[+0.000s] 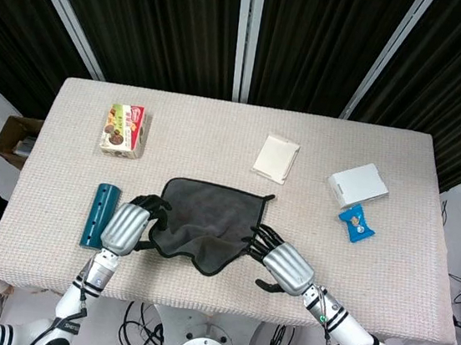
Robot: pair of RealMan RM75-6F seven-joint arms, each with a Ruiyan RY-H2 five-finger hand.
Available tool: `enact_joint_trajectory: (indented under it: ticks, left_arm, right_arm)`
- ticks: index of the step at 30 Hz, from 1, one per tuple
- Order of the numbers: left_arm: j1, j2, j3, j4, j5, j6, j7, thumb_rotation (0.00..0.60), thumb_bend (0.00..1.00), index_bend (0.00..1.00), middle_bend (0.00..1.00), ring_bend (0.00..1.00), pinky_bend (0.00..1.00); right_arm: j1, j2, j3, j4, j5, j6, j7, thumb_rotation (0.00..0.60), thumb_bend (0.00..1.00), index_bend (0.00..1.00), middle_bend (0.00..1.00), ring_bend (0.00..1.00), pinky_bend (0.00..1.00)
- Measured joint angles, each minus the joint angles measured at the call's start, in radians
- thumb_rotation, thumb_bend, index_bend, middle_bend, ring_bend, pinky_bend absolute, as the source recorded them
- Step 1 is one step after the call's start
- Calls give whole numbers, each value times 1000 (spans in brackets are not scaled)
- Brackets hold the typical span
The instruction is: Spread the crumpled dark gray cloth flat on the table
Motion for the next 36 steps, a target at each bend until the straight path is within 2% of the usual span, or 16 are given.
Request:
enact_joint_trajectory:
  ticks: [5, 10, 15, 25, 32, 36]
  left_arm:
    - [0, -4, 1, 10, -2, -5, -8, 600, 620, 727, 338, 264, 307]
    - [0, -7, 0, 12, -3, -5, -9, 600, 620, 727, 337, 264, 307]
    - [0, -9, -4, 16, -5, -3, -16, 600, 620, 727, 335, 265, 307]
    - [2, -11, -3, 40, -8, -6, -48, 600, 620, 727, 332, 264, 307]
    - [8, -6, 1, 48, -4, -2, -64, 600, 619, 727, 331, 264, 307]
    - [12, -3, 4, 50, 0, 2, -70, 600, 619, 727, 331, 264, 307]
  right_arm:
    - [11, -19, -4, 14, -3, 0, 1, 600, 174, 297, 144, 0, 0]
    - [33, -66, -13, 45, -25, -8, -21, 600, 190, 360, 46, 0, 0]
    - [58, -152, -10, 123, -42, -20, -59, 600, 201, 387, 5, 0, 0]
    - [98, -325, -7, 319, -41, -31, -75, 600, 202, 394, 0, 0, 0]
    - [133, -396, 6, 387, -18, -35, -42, 600, 216, 405, 1, 0, 0]
    - [144, -415, 8, 410, -5, -45, -43, 600, 260, 489, 35, 0, 0]
